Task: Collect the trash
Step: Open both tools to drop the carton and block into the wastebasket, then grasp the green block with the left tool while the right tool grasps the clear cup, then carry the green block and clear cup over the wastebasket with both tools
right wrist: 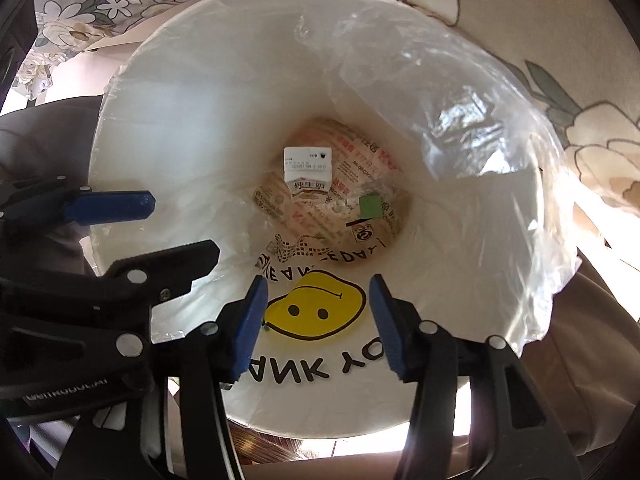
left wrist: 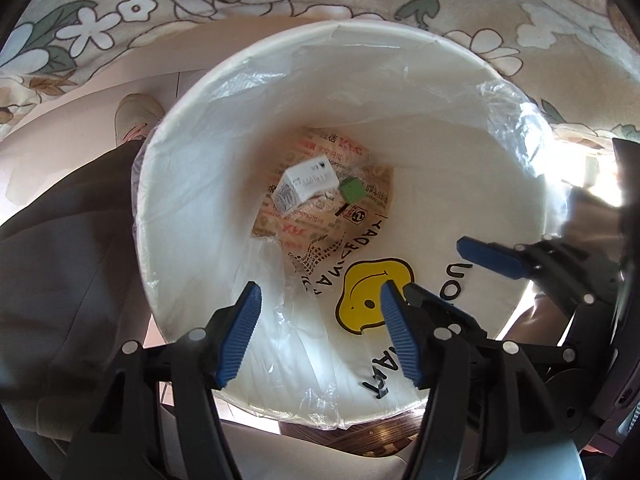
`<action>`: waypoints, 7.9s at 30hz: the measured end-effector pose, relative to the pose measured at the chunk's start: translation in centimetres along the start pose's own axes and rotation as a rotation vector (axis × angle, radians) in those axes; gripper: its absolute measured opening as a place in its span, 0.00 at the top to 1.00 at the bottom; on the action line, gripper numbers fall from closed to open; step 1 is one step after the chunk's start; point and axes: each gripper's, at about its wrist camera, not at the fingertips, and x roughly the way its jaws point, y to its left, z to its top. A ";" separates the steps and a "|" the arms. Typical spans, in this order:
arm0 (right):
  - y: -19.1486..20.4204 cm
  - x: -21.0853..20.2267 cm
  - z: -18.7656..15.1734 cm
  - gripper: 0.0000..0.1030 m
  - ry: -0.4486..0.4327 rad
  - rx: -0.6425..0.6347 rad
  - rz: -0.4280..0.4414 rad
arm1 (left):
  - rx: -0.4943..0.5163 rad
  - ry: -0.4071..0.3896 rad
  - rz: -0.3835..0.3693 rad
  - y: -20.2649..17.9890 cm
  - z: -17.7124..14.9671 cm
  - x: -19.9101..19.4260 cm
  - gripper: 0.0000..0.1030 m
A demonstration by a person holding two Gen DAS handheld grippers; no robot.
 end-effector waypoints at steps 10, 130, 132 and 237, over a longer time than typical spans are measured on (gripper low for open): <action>-0.3 0.5 -0.3 0.48 -0.007 -0.005 0.005 | 0.009 -0.002 0.012 0.0 -0.4 -0.6 0.38; -5.9 -58.0 31.5 0.47 -0.834 0.254 -0.063 | -0.232 -0.896 0.081 -0.9 16.9 -50.6 0.78; -5.3 -59.9 29.0 0.47 -0.866 0.243 -0.071 | -0.216 -0.928 0.089 -1.7 15.0 -52.2 0.78; 0.5 -16.6 -9.5 0.47 -0.314 -0.076 0.048 | 0.297 -0.376 0.131 -3.7 -8.4 -14.3 0.78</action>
